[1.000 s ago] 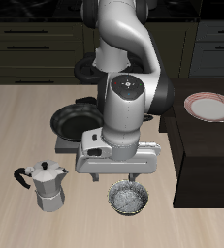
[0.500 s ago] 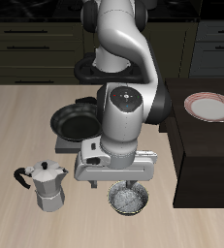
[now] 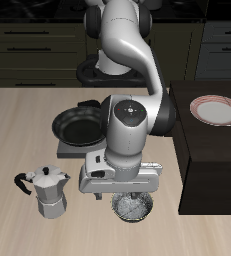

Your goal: Place the bowl on the plate

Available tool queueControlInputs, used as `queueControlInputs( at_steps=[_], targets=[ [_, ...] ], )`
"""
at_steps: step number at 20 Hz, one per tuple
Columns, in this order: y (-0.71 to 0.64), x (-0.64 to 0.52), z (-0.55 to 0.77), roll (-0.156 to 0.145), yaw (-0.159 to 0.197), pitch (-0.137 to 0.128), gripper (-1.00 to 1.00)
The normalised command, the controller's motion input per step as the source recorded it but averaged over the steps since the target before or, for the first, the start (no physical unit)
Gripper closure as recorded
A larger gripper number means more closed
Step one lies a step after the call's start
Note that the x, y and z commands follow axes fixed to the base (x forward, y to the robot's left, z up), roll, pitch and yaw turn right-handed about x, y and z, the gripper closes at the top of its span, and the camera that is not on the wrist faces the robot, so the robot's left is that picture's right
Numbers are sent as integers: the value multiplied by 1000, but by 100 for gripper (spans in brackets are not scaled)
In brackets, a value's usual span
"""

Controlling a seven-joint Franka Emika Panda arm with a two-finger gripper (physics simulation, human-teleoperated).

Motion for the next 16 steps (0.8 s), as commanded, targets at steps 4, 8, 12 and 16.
queueControlInputs(
  at_steps=[4,8,12,16],
  targets=[
    [-31,-15,-182,-10,-1,25,-100],
    [-78,-13,-165,-12,-2,21,-100],
    [-130,10,-158,-23,-22,30,-100],
    [-66,-31,-144,-10,-4,24,-100]
  ],
)
